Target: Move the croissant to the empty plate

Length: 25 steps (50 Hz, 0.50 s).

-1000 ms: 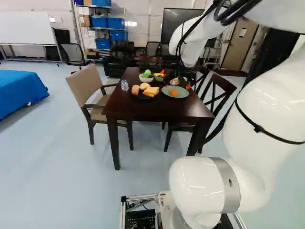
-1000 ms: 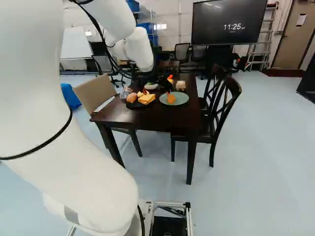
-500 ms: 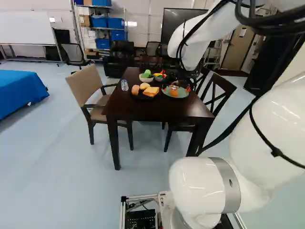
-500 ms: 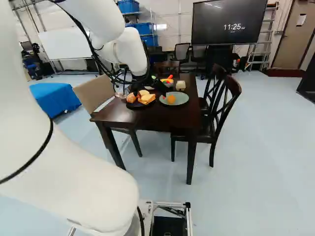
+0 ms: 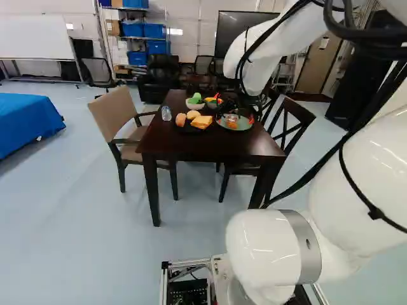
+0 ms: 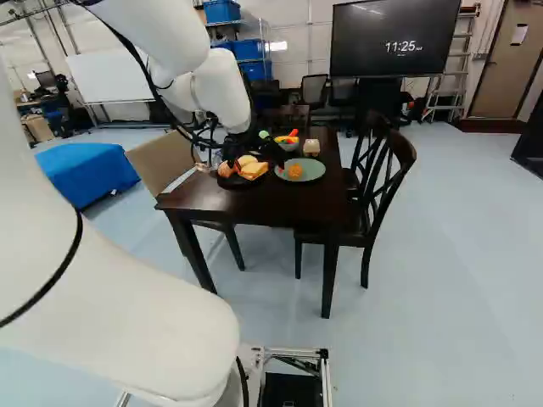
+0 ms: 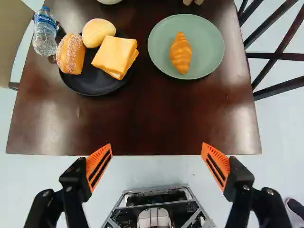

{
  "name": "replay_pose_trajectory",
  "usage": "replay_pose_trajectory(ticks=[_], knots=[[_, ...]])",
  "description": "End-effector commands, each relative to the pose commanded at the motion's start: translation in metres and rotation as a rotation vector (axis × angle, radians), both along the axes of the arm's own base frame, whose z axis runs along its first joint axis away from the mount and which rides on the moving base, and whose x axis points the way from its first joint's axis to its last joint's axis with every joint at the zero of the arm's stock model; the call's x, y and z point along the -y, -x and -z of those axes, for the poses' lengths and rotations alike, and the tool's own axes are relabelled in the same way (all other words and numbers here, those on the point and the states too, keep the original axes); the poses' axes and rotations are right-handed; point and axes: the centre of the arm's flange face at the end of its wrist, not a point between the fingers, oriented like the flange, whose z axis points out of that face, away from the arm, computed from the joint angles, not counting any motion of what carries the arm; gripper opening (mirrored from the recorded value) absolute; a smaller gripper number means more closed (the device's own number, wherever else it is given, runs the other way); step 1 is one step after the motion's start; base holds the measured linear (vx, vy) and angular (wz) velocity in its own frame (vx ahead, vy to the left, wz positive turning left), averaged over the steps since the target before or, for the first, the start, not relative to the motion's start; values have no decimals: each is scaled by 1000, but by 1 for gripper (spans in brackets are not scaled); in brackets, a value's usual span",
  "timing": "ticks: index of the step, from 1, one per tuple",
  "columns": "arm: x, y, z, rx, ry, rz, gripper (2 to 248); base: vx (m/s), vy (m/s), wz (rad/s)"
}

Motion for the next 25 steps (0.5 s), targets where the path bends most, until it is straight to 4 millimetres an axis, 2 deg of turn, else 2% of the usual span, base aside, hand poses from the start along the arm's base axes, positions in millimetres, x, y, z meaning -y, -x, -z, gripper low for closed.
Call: replay_pose_trajectory(ticks=[25], knots=[[-3, 3, 15, 44, 4, -7, 247, 0, 0, 0]])
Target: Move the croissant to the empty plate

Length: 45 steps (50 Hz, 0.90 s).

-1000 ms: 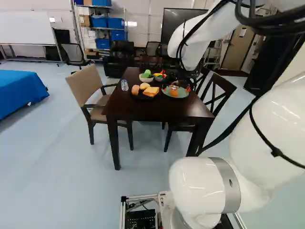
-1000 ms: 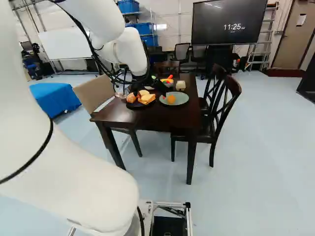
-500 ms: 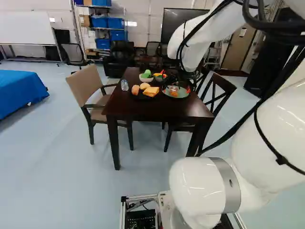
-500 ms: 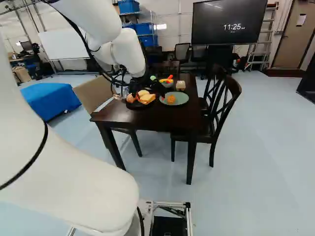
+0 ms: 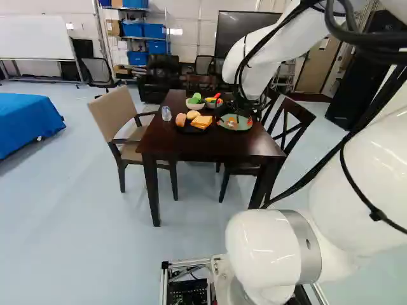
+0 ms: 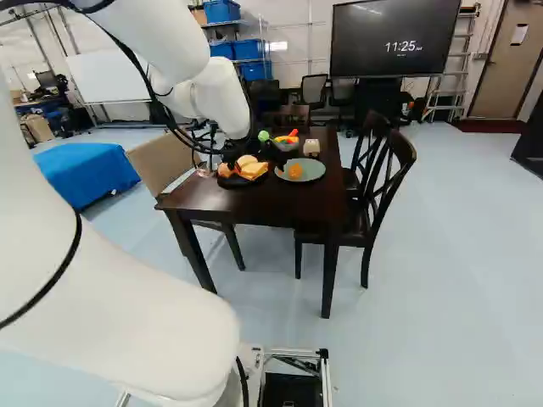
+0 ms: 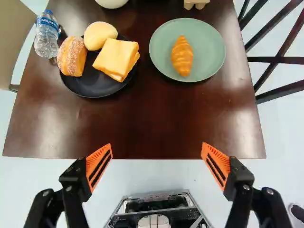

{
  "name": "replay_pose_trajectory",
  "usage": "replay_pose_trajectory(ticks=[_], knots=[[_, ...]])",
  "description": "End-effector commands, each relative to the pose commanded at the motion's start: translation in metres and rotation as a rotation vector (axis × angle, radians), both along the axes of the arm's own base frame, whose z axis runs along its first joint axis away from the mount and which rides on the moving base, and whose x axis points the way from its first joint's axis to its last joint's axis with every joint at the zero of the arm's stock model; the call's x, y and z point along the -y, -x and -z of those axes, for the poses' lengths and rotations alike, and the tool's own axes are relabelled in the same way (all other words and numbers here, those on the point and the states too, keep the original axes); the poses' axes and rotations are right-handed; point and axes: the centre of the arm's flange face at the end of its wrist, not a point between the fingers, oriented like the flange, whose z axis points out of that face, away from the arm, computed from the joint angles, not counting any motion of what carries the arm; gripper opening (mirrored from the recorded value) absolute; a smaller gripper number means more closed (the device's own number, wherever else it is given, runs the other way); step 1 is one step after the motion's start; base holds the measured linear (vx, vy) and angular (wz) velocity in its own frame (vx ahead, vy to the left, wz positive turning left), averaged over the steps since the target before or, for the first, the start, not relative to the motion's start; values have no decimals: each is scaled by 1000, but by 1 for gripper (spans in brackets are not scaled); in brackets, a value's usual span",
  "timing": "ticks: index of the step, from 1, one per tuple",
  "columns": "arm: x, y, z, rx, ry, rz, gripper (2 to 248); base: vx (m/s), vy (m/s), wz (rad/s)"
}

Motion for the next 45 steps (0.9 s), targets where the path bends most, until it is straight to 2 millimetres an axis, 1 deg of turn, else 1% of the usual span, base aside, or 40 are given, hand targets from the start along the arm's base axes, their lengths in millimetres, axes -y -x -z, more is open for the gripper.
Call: replay_pose_trajectory(ticks=[22, 45], knots=[[-5, 6, 23, 69, 6, -10, 247, 0, 0, 0], [-12, 19, 56, 172, 15, -26, 247, 0, 0, 0]])
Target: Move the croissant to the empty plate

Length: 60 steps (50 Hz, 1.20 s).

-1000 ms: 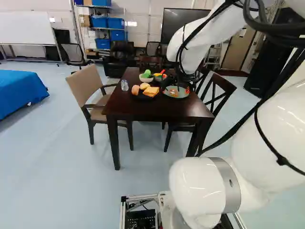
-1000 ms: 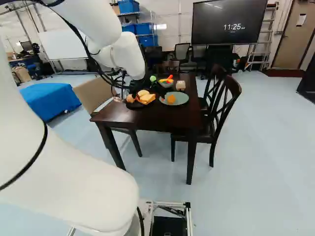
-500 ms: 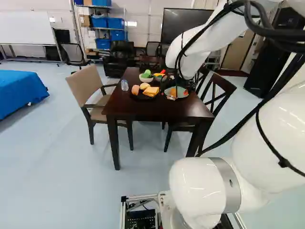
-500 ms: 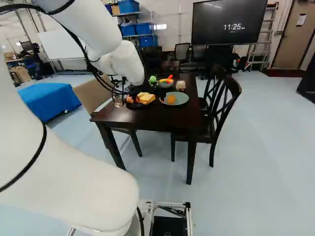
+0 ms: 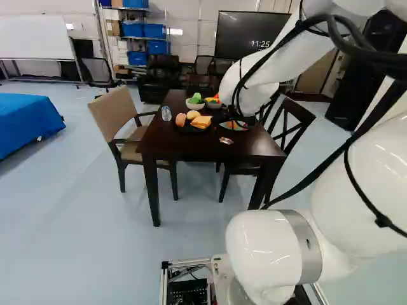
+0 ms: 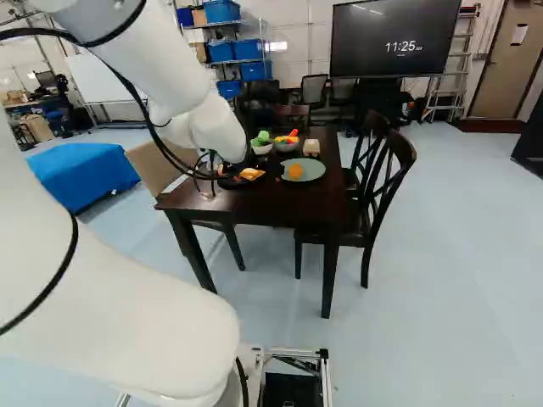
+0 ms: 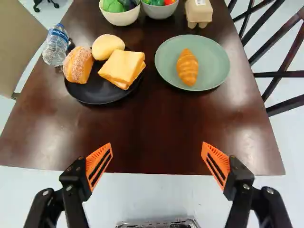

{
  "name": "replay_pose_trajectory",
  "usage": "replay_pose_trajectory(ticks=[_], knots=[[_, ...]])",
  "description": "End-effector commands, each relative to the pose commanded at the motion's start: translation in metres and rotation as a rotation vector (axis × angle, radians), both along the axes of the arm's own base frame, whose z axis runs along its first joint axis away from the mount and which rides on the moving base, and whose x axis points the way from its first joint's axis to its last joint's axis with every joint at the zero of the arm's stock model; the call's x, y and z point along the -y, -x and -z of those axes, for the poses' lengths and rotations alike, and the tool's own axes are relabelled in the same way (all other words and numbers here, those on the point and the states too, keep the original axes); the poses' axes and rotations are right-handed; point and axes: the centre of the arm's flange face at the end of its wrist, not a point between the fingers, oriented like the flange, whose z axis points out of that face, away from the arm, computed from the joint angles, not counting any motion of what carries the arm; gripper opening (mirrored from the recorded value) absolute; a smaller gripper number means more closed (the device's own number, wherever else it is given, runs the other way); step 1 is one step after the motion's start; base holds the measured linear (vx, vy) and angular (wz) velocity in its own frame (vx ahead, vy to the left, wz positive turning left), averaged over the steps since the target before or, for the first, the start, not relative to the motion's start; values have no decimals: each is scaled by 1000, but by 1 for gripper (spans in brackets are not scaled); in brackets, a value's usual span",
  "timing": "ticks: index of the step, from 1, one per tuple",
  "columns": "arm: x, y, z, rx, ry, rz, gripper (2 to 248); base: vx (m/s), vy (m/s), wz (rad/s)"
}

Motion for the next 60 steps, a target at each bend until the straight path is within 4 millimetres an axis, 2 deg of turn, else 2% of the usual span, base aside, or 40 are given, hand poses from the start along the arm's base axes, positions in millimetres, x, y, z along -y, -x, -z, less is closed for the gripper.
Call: replay_pose_trajectory(ticks=[35, 60], knots=[[-14, 39, 59, 208, 12, -31, 247, 0, 0, 0], [-21, 69, 90, 332, 16, -49, 247, 0, 0, 0]])
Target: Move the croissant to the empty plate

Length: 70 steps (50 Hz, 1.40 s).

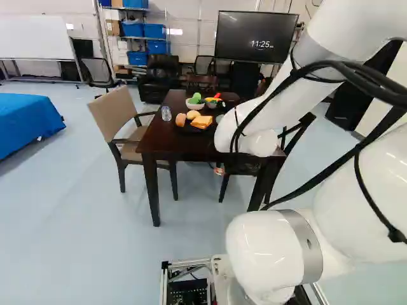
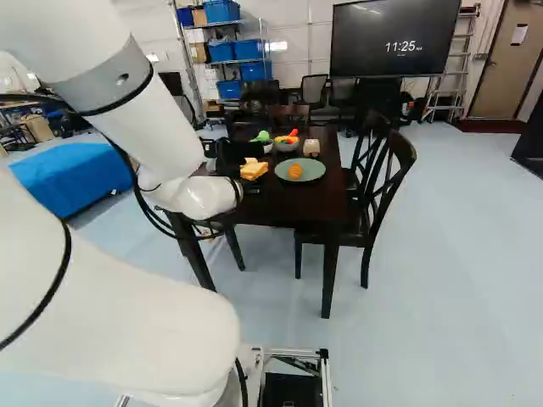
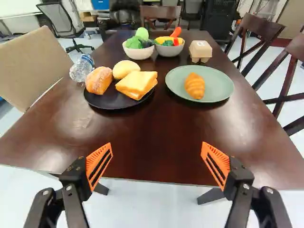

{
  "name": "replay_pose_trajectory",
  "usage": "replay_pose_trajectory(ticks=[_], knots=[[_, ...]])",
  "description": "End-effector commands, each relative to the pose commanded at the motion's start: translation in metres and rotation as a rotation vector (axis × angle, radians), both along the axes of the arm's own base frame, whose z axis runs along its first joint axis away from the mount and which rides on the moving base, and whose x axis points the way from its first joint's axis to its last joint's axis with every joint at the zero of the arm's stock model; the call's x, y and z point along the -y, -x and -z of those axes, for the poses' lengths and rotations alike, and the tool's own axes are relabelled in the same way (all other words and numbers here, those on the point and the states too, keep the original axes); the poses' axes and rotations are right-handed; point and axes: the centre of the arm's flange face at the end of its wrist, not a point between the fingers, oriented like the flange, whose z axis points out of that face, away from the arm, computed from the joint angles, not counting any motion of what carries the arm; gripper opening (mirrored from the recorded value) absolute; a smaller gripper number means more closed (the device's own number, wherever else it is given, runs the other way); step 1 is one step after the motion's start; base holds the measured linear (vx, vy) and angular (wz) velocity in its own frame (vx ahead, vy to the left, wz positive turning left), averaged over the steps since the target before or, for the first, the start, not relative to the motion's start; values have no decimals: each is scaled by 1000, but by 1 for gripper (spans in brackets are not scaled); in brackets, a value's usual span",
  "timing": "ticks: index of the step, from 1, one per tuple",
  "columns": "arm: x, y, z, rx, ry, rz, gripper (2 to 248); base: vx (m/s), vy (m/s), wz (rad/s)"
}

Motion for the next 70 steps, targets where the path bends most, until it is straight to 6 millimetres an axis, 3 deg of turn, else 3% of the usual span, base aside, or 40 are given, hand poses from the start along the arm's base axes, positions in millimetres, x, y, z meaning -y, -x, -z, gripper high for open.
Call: replay_pose_trajectory(ticks=[36, 70], knots=[[-5, 33, 24, 114, 2, -17, 247, 0, 0, 0], [-7, 44, 31, 150, 2, -22, 247, 0, 0, 0]])
